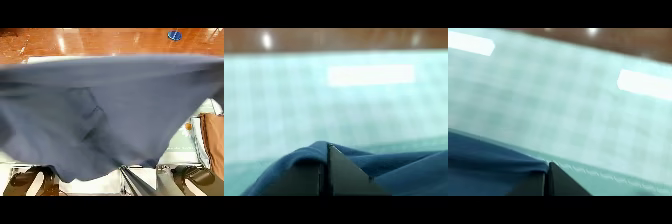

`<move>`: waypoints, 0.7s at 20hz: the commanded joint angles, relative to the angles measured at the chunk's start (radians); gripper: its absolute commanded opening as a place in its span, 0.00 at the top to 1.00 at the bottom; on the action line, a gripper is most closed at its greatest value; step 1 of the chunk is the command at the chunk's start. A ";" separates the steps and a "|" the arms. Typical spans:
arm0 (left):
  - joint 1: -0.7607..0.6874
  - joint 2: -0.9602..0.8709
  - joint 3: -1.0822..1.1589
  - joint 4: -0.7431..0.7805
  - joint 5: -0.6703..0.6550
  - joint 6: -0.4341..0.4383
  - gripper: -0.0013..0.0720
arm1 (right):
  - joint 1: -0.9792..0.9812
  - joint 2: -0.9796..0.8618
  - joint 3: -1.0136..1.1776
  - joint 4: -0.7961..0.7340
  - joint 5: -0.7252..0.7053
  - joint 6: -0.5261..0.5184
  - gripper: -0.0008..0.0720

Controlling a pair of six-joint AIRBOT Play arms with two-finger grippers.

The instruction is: Fold the shirts.

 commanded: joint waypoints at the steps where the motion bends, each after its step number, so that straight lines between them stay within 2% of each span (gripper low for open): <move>1: -0.005 -0.115 -0.336 -0.010 0.153 -0.004 0.96 | -0.064 -0.155 -0.145 -0.052 -0.116 0.013 0.96; 3: -0.005 -0.247 -0.422 -0.047 0.332 0.027 0.96 | -0.164 -0.296 -0.143 0.012 -0.247 -0.021 0.96; 6: -0.005 -0.495 -0.350 -0.104 0.502 0.052 0.96 | -0.299 -0.536 -0.063 0.225 -0.376 -0.104 0.96; 8: -0.005 -0.662 -0.228 -0.109 0.525 0.052 0.96 | -0.337 -0.693 0.030 0.333 -0.400 -0.137 0.96; 11: -0.007 -0.860 -0.036 -0.151 0.500 0.051 0.96 | -0.355 -0.894 0.185 0.435 -0.417 -0.105 0.96; 12: -0.007 -0.902 0.011 -0.180 0.487 0.051 0.95 | -0.359 -0.948 0.230 0.473 -0.425 -0.086 0.88; 13: -0.007 -0.939 0.056 -0.207 0.456 0.048 0.79 | -0.361 -0.991 0.267 0.515 -0.428 -0.086 0.54; 14: -0.007 -0.970 0.103 -0.211 0.399 0.048 0.29 | -0.370 -1.020 0.296 0.554 -0.415 -0.099 0.42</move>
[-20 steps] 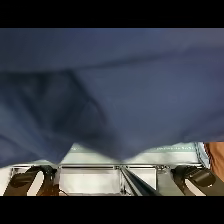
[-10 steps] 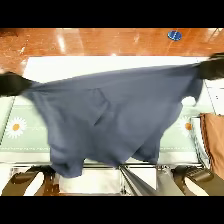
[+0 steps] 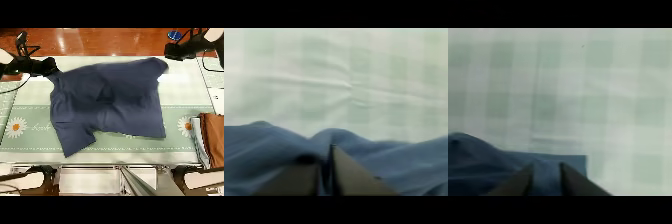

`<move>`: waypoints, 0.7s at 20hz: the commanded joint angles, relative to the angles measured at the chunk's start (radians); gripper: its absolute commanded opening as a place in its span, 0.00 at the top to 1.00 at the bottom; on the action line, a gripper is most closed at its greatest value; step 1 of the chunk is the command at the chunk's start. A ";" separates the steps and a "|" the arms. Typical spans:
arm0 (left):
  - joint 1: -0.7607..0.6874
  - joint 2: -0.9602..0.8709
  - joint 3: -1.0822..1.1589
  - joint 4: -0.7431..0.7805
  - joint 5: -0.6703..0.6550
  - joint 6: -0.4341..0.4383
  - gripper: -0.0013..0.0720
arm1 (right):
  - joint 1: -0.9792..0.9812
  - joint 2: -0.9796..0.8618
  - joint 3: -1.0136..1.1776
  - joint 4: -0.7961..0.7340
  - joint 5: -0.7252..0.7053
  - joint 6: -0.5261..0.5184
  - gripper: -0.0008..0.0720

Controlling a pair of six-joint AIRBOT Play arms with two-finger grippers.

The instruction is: Fold the shirts.

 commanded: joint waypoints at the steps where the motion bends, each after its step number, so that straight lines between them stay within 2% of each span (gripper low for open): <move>1: 0.005 -0.152 0.177 -0.051 -0.145 0.006 0.28 | -0.040 -0.151 0.127 0.193 0.021 -0.018 0.42; 3: 0.045 -0.161 0.260 0.068 -0.295 0.010 0.28 | -0.103 -0.132 0.153 0.172 0.136 -0.040 0.42; 5: 0.124 -0.130 0.275 0.203 -0.424 0.009 0.28 | -0.193 -0.084 0.153 0.072 0.319 -0.065 0.42; 7: 0.232 -0.081 0.201 0.202 -0.509 0.008 0.28 | -0.286 -0.008 0.085 -0.051 0.441 -0.069 0.42; 9: 0.336 0.014 -0.008 0.118 -0.505 0.027 0.28 | -0.375 0.129 -0.131 -0.053 0.385 -0.054 0.42; 11: 0.434 0.119 -0.275 0.031 -0.464 0.090 0.28 | -0.442 0.318 -0.464 0.039 0.197 -0.058 0.42; 14: 0.568 0.204 -0.593 -0.112 -0.414 0.134 0.28 | -0.487 0.576 -0.921 0.258 -0.003 -0.188 0.42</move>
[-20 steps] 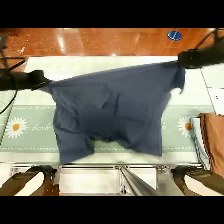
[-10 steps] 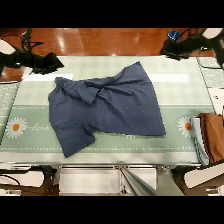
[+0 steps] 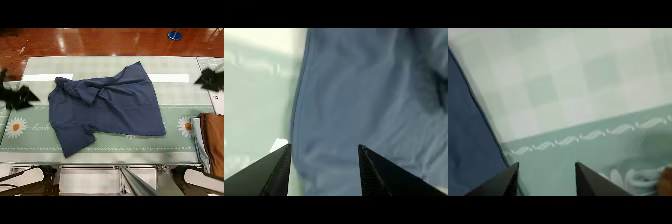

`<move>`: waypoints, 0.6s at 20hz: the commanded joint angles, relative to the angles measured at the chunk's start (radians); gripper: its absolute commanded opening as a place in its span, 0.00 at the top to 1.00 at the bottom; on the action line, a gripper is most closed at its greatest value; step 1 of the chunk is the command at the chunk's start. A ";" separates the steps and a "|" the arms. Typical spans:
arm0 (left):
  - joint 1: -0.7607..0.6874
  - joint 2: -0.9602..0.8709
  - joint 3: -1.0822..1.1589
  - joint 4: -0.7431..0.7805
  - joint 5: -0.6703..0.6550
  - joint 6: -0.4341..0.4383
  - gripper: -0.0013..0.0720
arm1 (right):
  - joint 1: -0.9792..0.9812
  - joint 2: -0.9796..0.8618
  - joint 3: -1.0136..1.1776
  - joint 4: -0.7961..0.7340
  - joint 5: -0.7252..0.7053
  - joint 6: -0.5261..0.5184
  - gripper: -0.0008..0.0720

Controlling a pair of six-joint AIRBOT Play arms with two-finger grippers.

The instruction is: Fold the shirts.

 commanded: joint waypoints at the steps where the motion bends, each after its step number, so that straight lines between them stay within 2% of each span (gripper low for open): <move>1: 0.147 0.082 -0.320 -0.126 0.021 0.075 0.29 | -0.065 0.270 -0.462 0.199 -0.180 -0.109 0.42; 2: 0.163 0.082 -0.352 -0.124 0.029 0.100 0.29 | -0.065 0.313 -0.538 0.232 -0.176 -0.135 0.42; 5: 0.160 0.081 -0.375 -0.140 0.105 0.101 0.29 | -0.065 0.378 -0.652 0.260 -0.178 -0.151 0.42; 12: 0.038 0.002 -0.372 -0.146 0.225 0.085 0.29 | -0.065 0.380 -0.664 0.260 -0.171 -0.153 0.42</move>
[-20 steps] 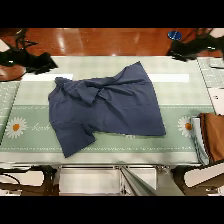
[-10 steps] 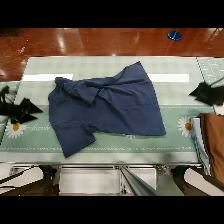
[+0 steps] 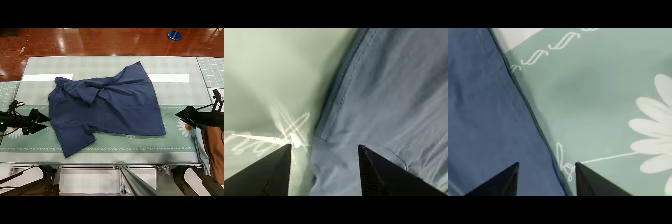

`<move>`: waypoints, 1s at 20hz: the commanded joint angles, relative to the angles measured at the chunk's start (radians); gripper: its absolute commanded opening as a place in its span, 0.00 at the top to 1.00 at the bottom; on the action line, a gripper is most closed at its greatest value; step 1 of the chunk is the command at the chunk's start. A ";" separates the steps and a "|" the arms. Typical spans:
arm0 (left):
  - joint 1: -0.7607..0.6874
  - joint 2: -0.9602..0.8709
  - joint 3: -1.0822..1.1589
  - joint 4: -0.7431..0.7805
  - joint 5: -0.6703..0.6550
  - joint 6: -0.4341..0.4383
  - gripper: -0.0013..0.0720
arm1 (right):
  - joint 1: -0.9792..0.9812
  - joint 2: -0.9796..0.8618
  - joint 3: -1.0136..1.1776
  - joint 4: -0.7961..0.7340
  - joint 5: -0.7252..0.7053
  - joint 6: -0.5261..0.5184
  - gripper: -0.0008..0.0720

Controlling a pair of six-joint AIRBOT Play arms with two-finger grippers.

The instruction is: Fold the shirts.

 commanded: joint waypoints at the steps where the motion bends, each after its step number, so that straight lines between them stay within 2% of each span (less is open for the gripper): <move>1: -0.072 -0.048 -0.008 -0.003 0.075 -0.004 0.29 | -0.002 0.011 -0.020 0.009 -0.006 -0.008 0.42; 2: -0.094 -0.056 -0.008 -0.009 0.094 -0.023 0.30 | -0.002 0.011 -0.020 0.003 -0.010 -0.008 0.42; 3: -0.111 -0.061 -0.008 -0.026 0.112 -0.041 0.49 | -0.002 0.011 -0.020 -0.018 -0.026 -0.002 0.42; 4: -0.124 -0.061 -0.008 -0.040 0.112 -0.019 0.94 | -0.003 0.010 -0.020 -0.078 -0.035 0.050 0.42; 6: -0.147 -0.061 0.002 -0.047 0.080 0.050 0.96 | -0.005 0.010 -0.021 -0.190 0.034 0.111 0.42; 8: -0.147 -0.056 0.011 -0.047 0.054 0.077 0.96 | -0.004 0.010 -0.045 -0.195 0.137 0.108 0.42; 10: -0.146 -0.055 0.011 -0.047 0.052 0.084 0.96 | 0.007 0.010 -0.094 -0.136 0.160 0.100 0.42; 12: -0.146 -0.055 0.011 -0.047 0.051 0.083 0.96 | 0.040 0.010 -0.132 -0.077 0.136 0.085 0.42; 15: -0.145 -0.055 0.011 -0.047 0.047 0.083 0.96 | 0.112 -0.005 -0.159 -0.074 0.080 0.117 0.42; 20: -0.145 -0.055 0.011 -0.047 0.048 0.083 0.96 | 0.247 -0.139 -0.158 0.047 -0.063 0.113 0.42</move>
